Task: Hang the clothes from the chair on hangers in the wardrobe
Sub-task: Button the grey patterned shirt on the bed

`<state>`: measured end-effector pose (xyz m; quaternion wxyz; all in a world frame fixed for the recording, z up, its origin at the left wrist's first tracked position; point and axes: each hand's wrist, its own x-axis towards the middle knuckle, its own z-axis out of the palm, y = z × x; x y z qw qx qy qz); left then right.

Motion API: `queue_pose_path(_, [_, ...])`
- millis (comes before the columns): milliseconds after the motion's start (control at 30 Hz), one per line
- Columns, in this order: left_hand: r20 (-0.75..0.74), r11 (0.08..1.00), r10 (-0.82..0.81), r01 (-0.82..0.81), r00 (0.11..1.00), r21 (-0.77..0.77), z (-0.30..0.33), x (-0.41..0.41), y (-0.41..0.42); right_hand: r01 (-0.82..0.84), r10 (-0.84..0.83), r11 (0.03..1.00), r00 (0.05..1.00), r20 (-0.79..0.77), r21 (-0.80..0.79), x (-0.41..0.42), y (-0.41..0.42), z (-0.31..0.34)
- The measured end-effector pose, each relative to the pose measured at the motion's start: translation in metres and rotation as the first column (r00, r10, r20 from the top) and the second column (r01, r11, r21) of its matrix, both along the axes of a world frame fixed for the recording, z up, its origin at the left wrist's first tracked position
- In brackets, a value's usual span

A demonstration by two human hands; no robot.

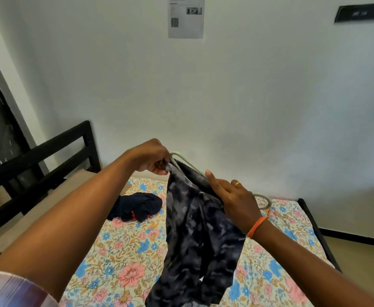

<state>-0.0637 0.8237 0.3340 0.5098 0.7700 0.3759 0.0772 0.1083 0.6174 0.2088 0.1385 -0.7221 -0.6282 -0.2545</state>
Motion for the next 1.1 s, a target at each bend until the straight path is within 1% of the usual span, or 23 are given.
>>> queue_pose_path(67, [-0.031, 1.0, -0.012, 0.012, 0.999, 0.007, 0.0, 0.004, 0.0, -0.039, 0.039, 0.999, 0.999, 0.002, -0.038, 0.007, -0.006, -0.004])
queue_pose_path(167, [-0.113, 0.996, -0.085, 0.089, 0.99, 0.033, 0.003, 0.008, -0.003, -0.067, 0.069, 0.994, 0.997, 0.018, -0.083, 0.019, -0.013, -0.005])
queue_pose_path(200, [-0.147, 0.992, -0.096, 0.107, 0.985, 0.072, 0.003, 0.012, -0.005, -0.058, 0.059, 0.993, 0.998, 0.009, -0.099, 0.022, -0.015, -0.005])
queue_pose_path(267, [-0.217, 0.968, -0.101, 0.147, 0.971, 0.203, 0.007, 0.02, -0.015, -0.073, 0.074, 0.989, 0.997, 0.006, -0.129, 0.026, -0.015, -0.007])
queue_pose_path(333, [-0.296, 0.899, -0.121, 0.231, 0.947, 0.372, 0.009, 0.034, -0.037, -0.111, 0.127, 0.974, 0.99, 0.066, -0.197, 0.029, -0.014, -0.012])
queue_pose_path(400, [-0.397, 0.751, -0.133, 0.354, 0.908, 0.557, 0.004, 0.051, -0.062, -0.12, 0.17, 0.953, 0.972, 0.161, -0.278, 0.031, -0.01, -0.018])
queue_pose_path(433, [-0.425, 0.685, -0.119, 0.384, 0.897, 0.619, -0.001, 0.058, -0.071, -0.11, 0.158, 0.949, 0.977, 0.145, -0.296, 0.029, -0.007, -0.015])
queue_pose_path(500, [-0.44, 0.626, -0.13, 0.418, 0.889, 0.658, -0.017, 0.067, -0.078, -0.065, 0.064, 0.955, 0.998, -0.013, -0.289, 0.026, -0.002, -0.008])
queue_pose_path(567, [-0.419, 0.593, -0.141, 0.416, 0.897, 0.689, -0.032, 0.07, -0.076, -0.017, -0.025, 0.959, 0.989, -0.143, -0.283, 0.026, -0.001, -0.001])
queue_pose_path(633, [-0.356, 0.537, -0.145, 0.376, 0.923, 0.755, -0.047, 0.072, -0.076, 0.039, -0.087, 0.97, 0.978, -0.192, -0.24, 0.028, -0.003, 0.004])
queue_pose_path(667, [-0.287, 0.526, -0.162, 0.329, 0.944, 0.784, -0.054, 0.074, -0.079, 0.053, -0.099, 0.974, 0.974, -0.204, -0.219, 0.031, -0.005, 0.006])
queue_pose_path(700, [-0.188, 0.548, -0.197, 0.267, 0.962, 0.793, -0.059, 0.075, -0.086, 0.042, -0.09, 0.98, 0.965, -0.247, -0.195, 0.032, -0.007, 0.007])
queue_pose_path(733, [-0.064, 0.599, -0.226, 0.191, 0.972, 0.777, -0.061, 0.077, -0.093, 0.004, -0.056, 0.987, 0.945, -0.321, -0.162, 0.031, -0.008, 0.008])
queue_pose_path(767, [0.06, 0.658, -0.231, 0.11, 0.971, 0.745, -0.062, 0.08, -0.098, -0.045, -0.008, 0.992, 0.911, -0.412, -0.119, 0.029, -0.009, 0.01])
queue_pose_path(800, [0.173, 0.707, -0.217, 0.033, 0.961, 0.707, -0.06, 0.083, -0.102, -0.073, 0.026, 0.994, 0.884, -0.468, -0.082, 0.028, -0.012, 0.011])
queue_pose_path(833, [0.252, 0.75, -0.19, -0.025, 0.949, 0.661, -0.058, 0.084, -0.105, -0.058, 0.017, 0.996, 0.882, -0.471, -0.073, 0.027, -0.015, 0.012])
queue_pose_path(867, [0.309, 0.78, -0.176, -0.06, 0.935, 0.623, -0.057, 0.084, -0.108, -0.004, -0.034, 0.996, 0.897, -0.44, -0.086, 0.027, -0.019, 0.012])
queue_pose_path(900, [0.336, 0.789, -0.177, -0.071, 0.925, 0.61, -0.056, 0.084, -0.109, 0.062, -0.105, 0.991, 0.916, -0.388, -0.123, 0.03, -0.023, 0.014])
queue_pose_path(933, [0.332, 0.769, -0.192, -0.069, 0.924, 0.636, -0.057, 0.083, -0.109, 0.126, -0.183, 0.975, 0.921, -0.345, -0.182, 0.033, -0.029, 0.017])
queue_pose_path(967, [0.298, 0.722, -0.199, -0.066, 0.933, 0.689, -0.057, 0.081, -0.105, 0.161, -0.237, 0.956, 0.916, -0.324, -0.245, 0.037, -0.032, 0.021])
queue_pose_path(1000, [0.233, 0.66, -0.208, -0.039, 0.95, 0.75, -0.058, 0.078, -0.101, 0.173, -0.265, 0.943, 0.908, -0.325, -0.285, 0.039, -0.037, 0.026])
queue_pose_path(1067, [0.062, 0.553, -0.232, 0.08, 0.971, 0.83, -0.056, 0.072, -0.095, 0.184, -0.271, 0.94, 0.914, -0.302, -0.287, 0.039, -0.04, 0.037])
queue_pose_path(1100, [-0.031, 0.521, -0.252, 0.163, 0.967, 0.838, -0.054, 0.069, -0.098, 0.202, -0.271, 0.945, 0.923, -0.272, -0.256, 0.038, -0.041, 0.042])
